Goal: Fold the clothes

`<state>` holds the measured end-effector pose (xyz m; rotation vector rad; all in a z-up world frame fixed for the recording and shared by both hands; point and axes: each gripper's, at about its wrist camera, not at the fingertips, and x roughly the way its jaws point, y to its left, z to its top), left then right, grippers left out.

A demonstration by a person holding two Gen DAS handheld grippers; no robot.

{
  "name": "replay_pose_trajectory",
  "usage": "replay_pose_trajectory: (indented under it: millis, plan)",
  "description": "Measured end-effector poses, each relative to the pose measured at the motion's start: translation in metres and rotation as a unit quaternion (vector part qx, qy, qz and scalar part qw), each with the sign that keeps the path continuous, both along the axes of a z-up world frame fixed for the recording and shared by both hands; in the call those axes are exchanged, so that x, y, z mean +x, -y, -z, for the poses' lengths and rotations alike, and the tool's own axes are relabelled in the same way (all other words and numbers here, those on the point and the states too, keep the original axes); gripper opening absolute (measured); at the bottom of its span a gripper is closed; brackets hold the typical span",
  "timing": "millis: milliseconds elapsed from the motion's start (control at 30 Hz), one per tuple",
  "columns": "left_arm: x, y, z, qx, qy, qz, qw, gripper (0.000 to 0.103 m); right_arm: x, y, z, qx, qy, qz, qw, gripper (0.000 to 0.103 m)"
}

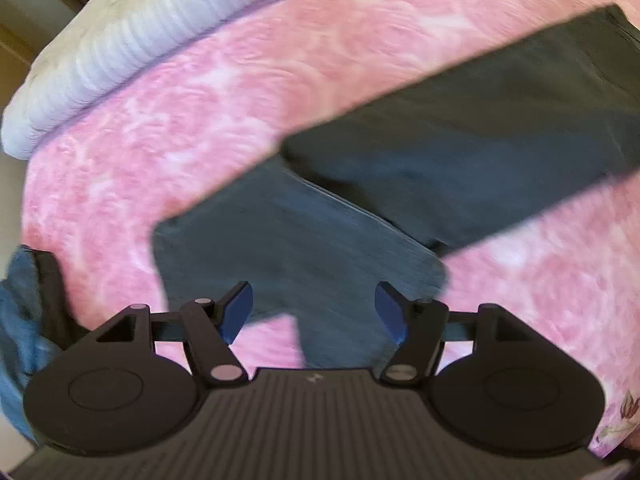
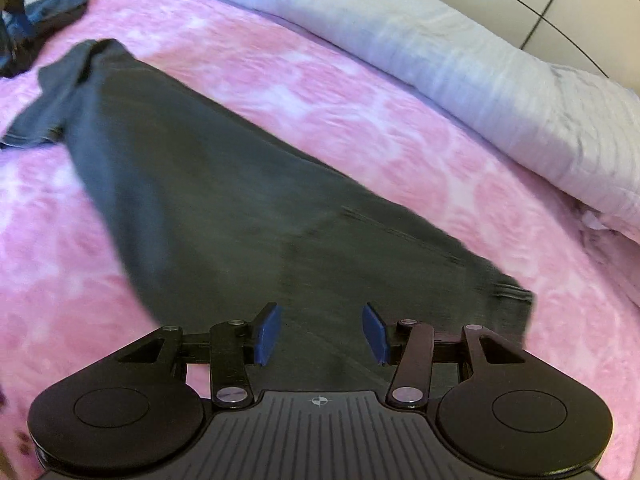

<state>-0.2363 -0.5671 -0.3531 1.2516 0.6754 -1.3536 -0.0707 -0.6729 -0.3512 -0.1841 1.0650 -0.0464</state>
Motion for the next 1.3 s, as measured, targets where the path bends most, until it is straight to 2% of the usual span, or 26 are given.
replay_pose_trajectory:
  millis: [167,267,400,433,467,500,633,667,733,800,833,900,933,1000,1067,1233,1300]
  plan:
    - [-0.046,-0.013,0.055,-0.037,-0.004,0.039,0.9986,0.064,0.012,-0.051,0.001,0.010,-0.009,0.009,1.000,0.049]
    - [-0.053,-0.012,0.082,-0.057,-0.028,0.026,0.9976,0.064,0.022,-0.081,0.000,-0.014,-0.012,0.004,1.000,0.049]
    - [-0.050,-0.009,0.109,-0.070,-0.018,0.031,0.9969,0.067,0.041,-0.113,0.005,-0.041,-0.036,0.037,0.998,0.049]
    - [-0.046,-0.010,0.111,-0.078,-0.021,0.035,0.9961,0.062,0.046,-0.122,0.005,-0.040,-0.041,0.053,0.997,0.049]
    - [-0.039,-0.013,0.106,-0.086,-0.022,0.043,0.9951,0.029,0.051,-0.130,0.006,-0.039,-0.045,0.068,0.996,0.049]
    - [-0.030,-0.017,0.098,-0.091,-0.030,0.049,0.9942,0.014,0.056,-0.139,0.006,-0.039,-0.050,0.084,0.994,0.049]
    - [0.052,-0.029,0.033,-0.137,-0.102,0.013,0.9852,0.013,0.075,-0.179,0.009,-0.068,-0.065,0.077,0.992,0.049]
    - [0.083,-0.027,0.016,-0.149,-0.119,-0.010,0.9816,0.013,0.081,-0.189,0.009,-0.074,-0.065,0.068,0.993,0.049]
    - [0.138,-0.010,0.004,-0.160,-0.134,-0.056,0.9764,0.013,0.094,-0.205,0.007,-0.075,-0.059,0.050,0.994,0.049]
    - [0.193,0.008,-0.008,-0.171,-0.147,-0.102,0.9688,0.019,0.107,-0.219,0.006,-0.077,-0.054,0.035,0.995,0.049]
    - [0.214,0.016,-0.007,-0.178,-0.142,-0.132,0.9648,0.020,0.114,-0.224,0.006,-0.077,-0.050,0.029,0.995,0.049]
    - [0.252,0.027,0.001,-0.175,-0.144,-0.182,0.9567,0.042,0.126,-0.231,0.008,-0.069,-0.048,0.024,0.996,0.049]
    - [0.270,0.032,0.004,-0.174,-0.145,-0.207,0.9517,0.045,0.132,-0.234,0.009,-0.064,-0.048,0.021,0.997,0.049]
    - [0.293,0.030,0.015,-0.162,-0.186,-0.242,0.9384,0.048,0.140,-0.241,0.013,-0.057,-0.046,0.016,0.997,0.049]
    - [0.296,0.029,0.028,-0.147,-0.202,-0.248,0.9361,0.052,0.145,-0.248,0.017,-0.051,-0.049,0.011,0.997,0.049]
    - [0.277,0.029,0.065,-0.115,-0.210,-0.184,0.9533,0.052,0.145,-0.256,0.031,-0.038,-0.068,0.015,0.997,0.049]
    - [0.268,0.037,0.075,-0.109,-0.193,-0.146,0.9641,0.042,0.140,-0.256,0.035,-0.038,-0.076,0.021,0.996,0.049]
